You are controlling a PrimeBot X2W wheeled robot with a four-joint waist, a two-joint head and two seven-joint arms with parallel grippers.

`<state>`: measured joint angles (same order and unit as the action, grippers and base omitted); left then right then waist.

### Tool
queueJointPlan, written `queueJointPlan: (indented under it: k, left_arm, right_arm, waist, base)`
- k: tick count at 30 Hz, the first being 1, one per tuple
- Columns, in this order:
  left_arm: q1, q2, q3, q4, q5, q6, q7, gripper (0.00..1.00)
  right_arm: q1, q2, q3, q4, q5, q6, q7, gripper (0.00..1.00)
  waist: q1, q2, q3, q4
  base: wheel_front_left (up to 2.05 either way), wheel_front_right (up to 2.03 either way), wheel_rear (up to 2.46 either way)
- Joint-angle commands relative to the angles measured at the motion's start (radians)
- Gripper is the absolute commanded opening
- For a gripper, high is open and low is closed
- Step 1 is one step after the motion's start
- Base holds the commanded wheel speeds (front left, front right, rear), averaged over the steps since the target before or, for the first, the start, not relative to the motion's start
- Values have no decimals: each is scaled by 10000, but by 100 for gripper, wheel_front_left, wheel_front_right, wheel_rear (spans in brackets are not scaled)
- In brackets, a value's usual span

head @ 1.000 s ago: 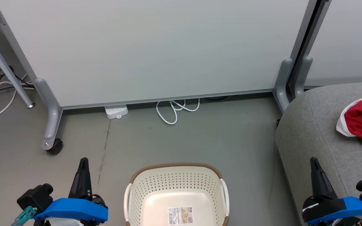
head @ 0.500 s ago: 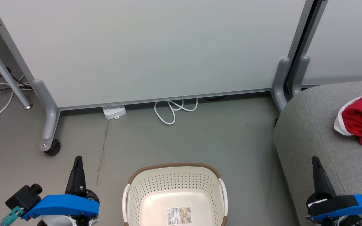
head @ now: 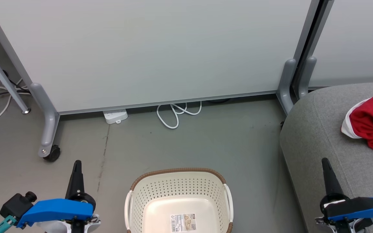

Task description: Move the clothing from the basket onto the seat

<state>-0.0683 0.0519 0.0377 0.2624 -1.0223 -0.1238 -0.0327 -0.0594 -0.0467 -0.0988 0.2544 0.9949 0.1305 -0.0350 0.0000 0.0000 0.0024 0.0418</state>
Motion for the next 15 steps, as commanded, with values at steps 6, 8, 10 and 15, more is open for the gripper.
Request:
queueJointPlan:
  k: [6, 8, 10, 15]
  left_arm:
    - [-300, 5, 144, -125, -782, -64, 202, 0]
    - [-305, 4, 173, -129, -1001, -66, 252, 0]
    - [-306, 3, 205, -131, -1206, -67, 317, 0]
    - [-320, 1, 278, -137, -1720, -72, 434, 0]
  right_arm:
    - [-296, -47, -36, -115, 866, 3, 221, 0]
    - [-306, -48, -42, -115, 1080, 3, 275, 0]
    - [-313, -48, -47, -114, 1298, 3, 332, 0]
    - [-334, -50, -61, -113, 1828, 3, 463, 0]
  waist:
    - [0, 0, 0, -37]
    - [0, 0, 0, -50]
    - [0, 0, 0, -62]
    - [0, 0, 0, -93]
  base:
    - [0, 0, 0]
    - [0, 0, 0]
    - [0, 0, 0]
    - [0, 0, 0]
